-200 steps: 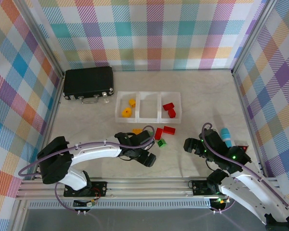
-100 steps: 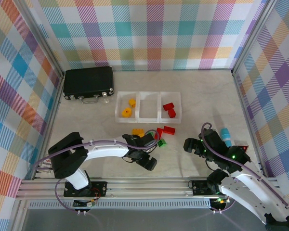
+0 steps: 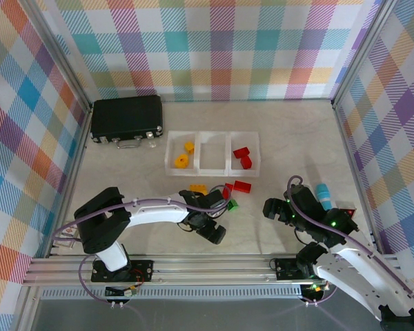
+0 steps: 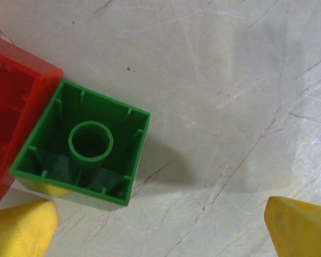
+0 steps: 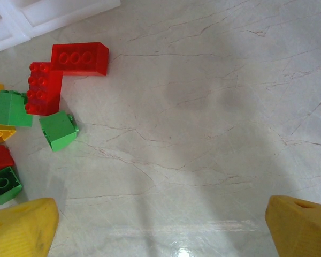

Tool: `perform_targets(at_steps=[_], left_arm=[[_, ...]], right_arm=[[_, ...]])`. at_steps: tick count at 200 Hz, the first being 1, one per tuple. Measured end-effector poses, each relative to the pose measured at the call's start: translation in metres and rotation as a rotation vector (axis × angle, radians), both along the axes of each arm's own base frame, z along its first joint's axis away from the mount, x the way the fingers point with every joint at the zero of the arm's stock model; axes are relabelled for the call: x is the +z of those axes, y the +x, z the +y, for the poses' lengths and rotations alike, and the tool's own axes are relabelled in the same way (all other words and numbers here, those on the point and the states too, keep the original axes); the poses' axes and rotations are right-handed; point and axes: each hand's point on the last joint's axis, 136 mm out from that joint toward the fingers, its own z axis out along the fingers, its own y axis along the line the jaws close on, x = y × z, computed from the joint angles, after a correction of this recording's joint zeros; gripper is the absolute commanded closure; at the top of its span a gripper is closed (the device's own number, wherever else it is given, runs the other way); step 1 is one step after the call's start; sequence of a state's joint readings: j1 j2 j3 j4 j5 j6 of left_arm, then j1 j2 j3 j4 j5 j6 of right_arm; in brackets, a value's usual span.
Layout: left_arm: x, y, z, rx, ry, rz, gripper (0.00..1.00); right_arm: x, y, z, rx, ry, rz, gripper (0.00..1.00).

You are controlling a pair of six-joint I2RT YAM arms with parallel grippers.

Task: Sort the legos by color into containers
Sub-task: Rotate the lego at the bottom-center of the table.

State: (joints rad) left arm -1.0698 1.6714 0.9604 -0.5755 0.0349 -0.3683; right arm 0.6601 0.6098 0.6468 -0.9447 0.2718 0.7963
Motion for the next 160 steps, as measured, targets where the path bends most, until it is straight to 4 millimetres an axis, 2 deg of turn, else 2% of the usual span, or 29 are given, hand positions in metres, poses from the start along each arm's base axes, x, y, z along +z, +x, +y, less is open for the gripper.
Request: perform_targets(at_steps=[98, 136, 160], left_arm=[[0.000, 0.007, -0.007, -0.058, 0.044, 0.018, 0.02], [0.013, 0.034, -0.041, -0.083, -0.074, -0.078, 0.01], [0.025, 0.046, -0.055, -0.096, -0.121, -0.129, 0.01]], right_arm=[[0.001, 0.000, -0.001, -0.002, 0.001, -0.007, 0.01], [0.001, 0.000, -0.001, -0.002, 0.001, -0.007, 0.01], [0.001, 0.000, -0.001, -0.002, 0.001, -0.007, 0.01]])
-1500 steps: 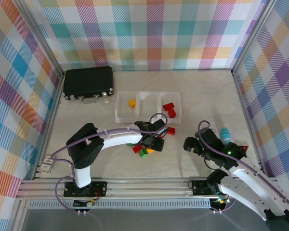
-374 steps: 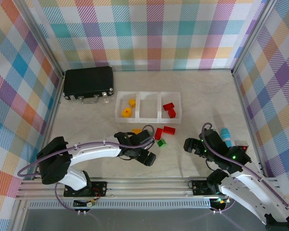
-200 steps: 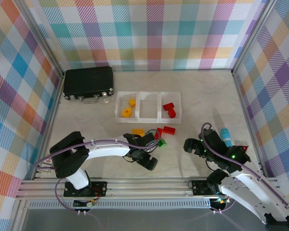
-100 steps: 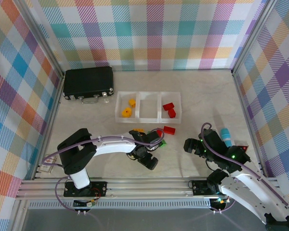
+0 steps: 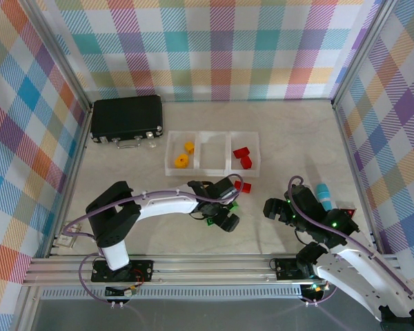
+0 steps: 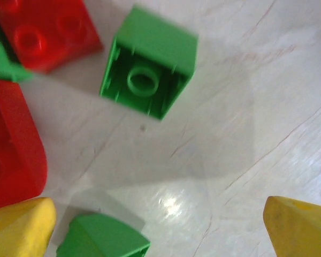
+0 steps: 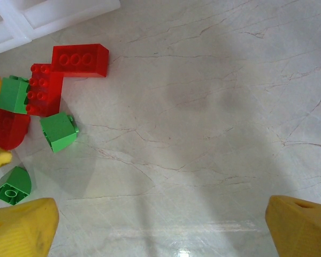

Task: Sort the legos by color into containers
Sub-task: Rotate the lego at the bottom-center of the table, then pick up the lego from the middle-left of the table.

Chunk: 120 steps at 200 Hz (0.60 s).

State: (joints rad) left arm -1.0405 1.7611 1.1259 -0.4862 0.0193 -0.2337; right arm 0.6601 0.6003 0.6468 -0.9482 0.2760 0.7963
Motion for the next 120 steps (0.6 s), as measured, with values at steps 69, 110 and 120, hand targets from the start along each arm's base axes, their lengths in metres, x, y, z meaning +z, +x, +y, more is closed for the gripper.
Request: perform_targets(at_steps=[69, 110, 120], left_arm=[[0.005, 0.010, -0.003, 0.000, -0.010, -0.041, 0.03], [0.023, 0.005, 0.029, 0.149, 0.006, -0.103, 0.03], [0.036, 0.004, 0.036, 0.218, -0.010, -0.133, 0.02]], right_arm=[[0.000, 0.000, 0.000, 0.000, 0.000, 0.000, 0.01], [0.000, 0.000, 0.000, 0.000, 0.000, 0.000, 0.01], [0.000, 0.000, 0.000, 0.000, 0.000, 0.000, 0.01]])
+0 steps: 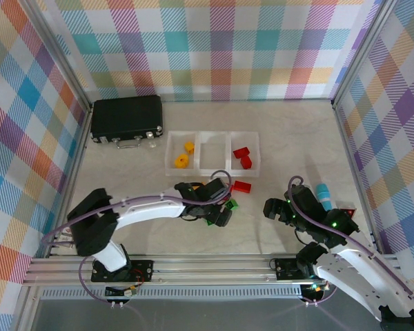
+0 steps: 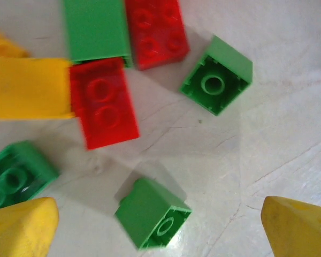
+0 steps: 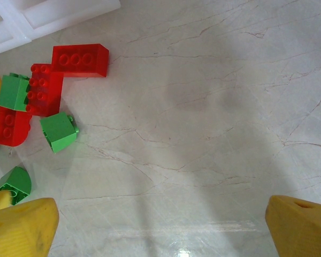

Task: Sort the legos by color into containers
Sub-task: Pick up the lego from the middle-left of the table.

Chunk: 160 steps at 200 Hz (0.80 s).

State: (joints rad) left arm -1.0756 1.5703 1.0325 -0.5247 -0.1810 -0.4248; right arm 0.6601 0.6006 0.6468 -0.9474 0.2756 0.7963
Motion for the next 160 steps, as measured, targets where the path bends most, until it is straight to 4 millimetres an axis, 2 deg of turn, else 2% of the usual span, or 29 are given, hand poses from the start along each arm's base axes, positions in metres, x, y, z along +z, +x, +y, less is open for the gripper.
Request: perform_targets(at_steps=[24, 41, 71, 105, 125, 160], left_arm=[[0.025, -0.004, 0.012, 0.175, -0.050, -0.073, 0.00], [0.029, -0.005, 0.021, 0.315, -0.065, -0.101, 0.00], [0.015, -0.009, 0.040, 0.518, 0.027, -0.133, 0.00], [0.020, -0.019, 0.027, 0.653, 0.050, -0.198, 0.00], [0.020, -0.025, 0.026, 0.723, 0.028, -0.208, 0.00], [-0.007, -0.032, 0.034, 0.809, 0.039, -0.178, 0.02]], right_arm=[[0.000, 0.000, 0.000, 0.000, 0.000, 0.000, 0.01], [-0.001, 0.002, 0.002, 0.001, -0.001, 0.002, 0.01], [0.000, 0.004, 0.005, 0.008, 0.008, -0.003, 0.01], [0.003, 0.004, 0.005, 0.025, 0.006, -0.020, 0.01], [0.007, 0.003, 0.004, 0.032, 0.018, -0.043, 0.01], [0.011, 0.003, 0.004, 0.047, 0.020, -0.065, 0.01]])
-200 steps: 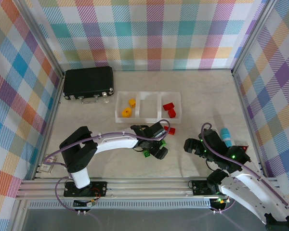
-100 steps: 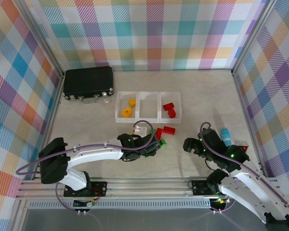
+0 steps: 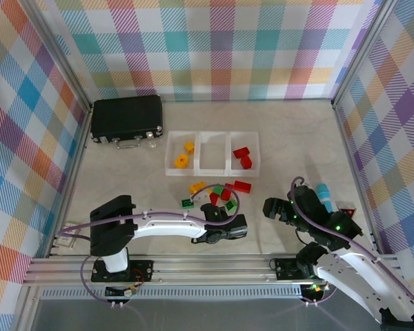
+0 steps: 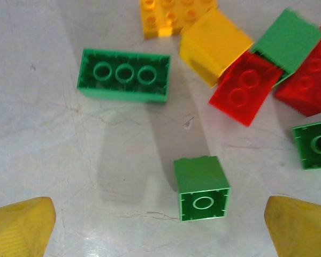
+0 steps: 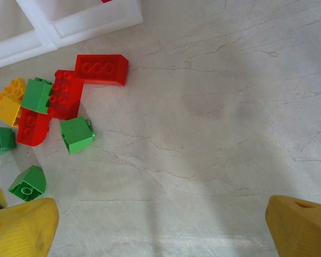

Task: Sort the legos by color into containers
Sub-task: Pick up the lego from the middle-left of the table.

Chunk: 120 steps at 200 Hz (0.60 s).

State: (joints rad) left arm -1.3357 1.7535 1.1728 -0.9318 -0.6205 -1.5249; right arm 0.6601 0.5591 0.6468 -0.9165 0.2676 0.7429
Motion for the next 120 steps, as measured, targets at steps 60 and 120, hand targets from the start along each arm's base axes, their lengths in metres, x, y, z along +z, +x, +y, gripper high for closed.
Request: perform_targets(at_steps=[60, 120], left_arm=[[-0.036, -0.005, -0.019, 0.000, -0.042, 0.066, 0.06], [-0.048, 0.005, -0.027, -0.024, -0.069, 0.099, 0.18]], right_arm=[[0.003, 0.000, 0.001, 0.018, 0.003, -0.017, 0.01], [0.006, -0.001, 0.003, 0.028, 0.020, -0.029, 0.01]])
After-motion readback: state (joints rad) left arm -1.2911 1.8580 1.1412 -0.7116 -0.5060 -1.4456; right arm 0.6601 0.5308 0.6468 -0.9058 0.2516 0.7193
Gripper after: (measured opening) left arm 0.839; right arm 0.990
